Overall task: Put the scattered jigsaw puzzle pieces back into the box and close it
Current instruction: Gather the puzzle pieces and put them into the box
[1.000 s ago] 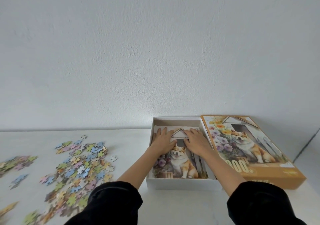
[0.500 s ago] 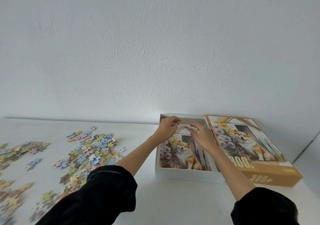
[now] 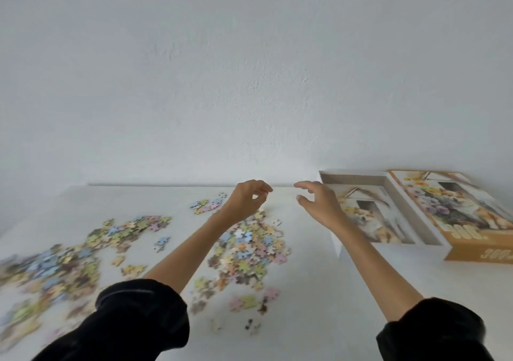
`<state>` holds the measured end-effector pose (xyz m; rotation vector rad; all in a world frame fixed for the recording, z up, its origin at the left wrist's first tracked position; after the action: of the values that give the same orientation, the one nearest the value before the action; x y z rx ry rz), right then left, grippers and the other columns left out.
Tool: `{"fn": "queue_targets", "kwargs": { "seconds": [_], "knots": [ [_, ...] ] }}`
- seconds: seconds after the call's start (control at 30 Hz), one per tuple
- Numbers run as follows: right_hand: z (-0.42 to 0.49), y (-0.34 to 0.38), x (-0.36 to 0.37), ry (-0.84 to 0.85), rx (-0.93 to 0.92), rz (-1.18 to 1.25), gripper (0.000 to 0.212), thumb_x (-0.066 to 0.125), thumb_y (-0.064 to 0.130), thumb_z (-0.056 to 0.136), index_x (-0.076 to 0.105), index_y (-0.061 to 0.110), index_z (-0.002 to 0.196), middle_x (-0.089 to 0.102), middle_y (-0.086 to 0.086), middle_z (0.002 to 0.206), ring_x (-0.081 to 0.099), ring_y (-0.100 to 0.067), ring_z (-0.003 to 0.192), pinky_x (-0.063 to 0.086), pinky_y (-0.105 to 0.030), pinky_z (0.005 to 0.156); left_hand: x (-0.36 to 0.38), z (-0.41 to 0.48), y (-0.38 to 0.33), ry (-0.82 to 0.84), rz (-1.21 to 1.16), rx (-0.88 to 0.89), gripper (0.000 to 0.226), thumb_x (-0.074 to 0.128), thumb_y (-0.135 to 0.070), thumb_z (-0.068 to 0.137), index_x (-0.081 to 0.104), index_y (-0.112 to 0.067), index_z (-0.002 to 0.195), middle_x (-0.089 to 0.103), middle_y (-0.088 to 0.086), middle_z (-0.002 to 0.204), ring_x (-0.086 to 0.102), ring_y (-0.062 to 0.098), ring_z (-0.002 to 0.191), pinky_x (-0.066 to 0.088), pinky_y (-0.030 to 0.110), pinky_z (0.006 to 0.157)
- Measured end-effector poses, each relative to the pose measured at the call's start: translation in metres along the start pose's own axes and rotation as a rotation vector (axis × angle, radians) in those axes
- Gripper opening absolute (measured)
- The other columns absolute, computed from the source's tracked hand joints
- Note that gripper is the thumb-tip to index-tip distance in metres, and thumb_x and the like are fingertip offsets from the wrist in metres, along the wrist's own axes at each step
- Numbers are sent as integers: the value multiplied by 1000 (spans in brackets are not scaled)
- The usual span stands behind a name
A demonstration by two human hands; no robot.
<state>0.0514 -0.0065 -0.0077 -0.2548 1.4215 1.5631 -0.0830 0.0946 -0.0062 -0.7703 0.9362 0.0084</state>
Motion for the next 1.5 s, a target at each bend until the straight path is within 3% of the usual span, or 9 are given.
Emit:
{"fn": "queue_targets", "kwargs": {
  "seconds": [0.17, 0.47, 0.67, 0.83, 0.97, 1.17, 1.27, 1.37, 1.5],
  "knots": [
    [-24, 49, 75, 20, 13, 40, 33, 54, 13, 88, 58, 16, 120, 58, -6, 124, 50, -22, 118, 37, -29, 96, -41, -48, 56, 97, 65, 16, 22, 52, -6, 90, 63, -4, 109, 65, 13, 108, 61, 24, 101, 47, 28, 89],
    [-73, 93, 155, 54, -39, -10, 31, 54, 11, 89, 59, 17, 119, 59, -2, 124, 48, -18, 120, 34, -29, 102, -62, -127, 122, 150, 108, -3, 31, 49, -16, 93, 51, -12, 124, 50, 10, 132, 46, 24, 123, 34, 27, 100],
    [-86, 62, 120, -177, 58, -181, 34, 55, 20, 89, 57, 20, 123, 52, -7, 132, 42, -25, 126, 30, -46, 108, -54, -143, 130, 155, 146, 7, 35, 44, -23, 96, 46, -18, 131, 38, 5, 144, 34, 20, 133, 25, 33, 110],
    [-93, 10, 108, 14, 299, -255, 45, 40, 39, 94, 41, 22, 136, 31, -9, 149, 23, -25, 139, 17, -40, 114, -50, -145, 142, 170, 197, -20, 38, 44, -23, 96, 45, -16, 133, 37, 6, 145, 34, 23, 133, 24, 33, 110],
    [-99, 26, 130, 175, 179, -304, 49, 29, 44, 96, 29, 27, 141, 18, 1, 154, 9, -20, 143, 11, -38, 116, -50, -142, 143, 163, 202, -6, 37, 45, -24, 95, 46, -18, 132, 38, 6, 144, 35, 23, 132, 25, 35, 110],
    [-121, 60, 162, 308, 16, -349, 85, -4, 70, 73, 16, 30, 145, 7, 5, 156, 1, -18, 144, 2, -32, 114, -49, -142, 143, 160, 207, 9, 37, 44, -25, 95, 46, -19, 132, 38, 6, 143, 36, 23, 131, 25, 34, 109],
    [-120, 68, 159, 223, -15, -228, 72, 12, 67, 83, 33, 27, 139, 25, 0, 151, 18, -19, 141, 14, -37, 115, -48, -143, 143, 155, 204, 12, 37, 44, -25, 95, 46, -19, 131, 39, 6, 142, 37, 23, 131, 26, 34, 109],
    [-98, 65, 138, 1, 30, -61, 35, 43, 34, 94, 52, 19, 124, 49, -4, 133, 41, -19, 126, 32, -31, 103, -48, -143, 145, 151, 203, 16, 37, 44, -26, 95, 46, -17, 131, 39, 6, 142, 37, 23, 131, 26, 34, 109],
    [-56, 34, 119, -69, 133, -41, 33, 45, 30, 94, 51, 18, 124, 48, -6, 133, 39, -23, 127, 29, -31, 99, -48, -141, 148, 142, 189, 18, 37, 45, -26, 95, 47, -16, 131, 40, 5, 142, 38, 22, 130, 28, 35, 109]
  ]
}}
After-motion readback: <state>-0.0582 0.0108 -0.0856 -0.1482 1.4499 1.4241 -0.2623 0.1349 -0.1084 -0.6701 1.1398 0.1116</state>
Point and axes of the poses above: each hand's wrist, its own z-axis towards the middle knuckle, its own x-axis out of the palm, y = z × x, the point moved 7 cm from there along z, towards the middle knuckle
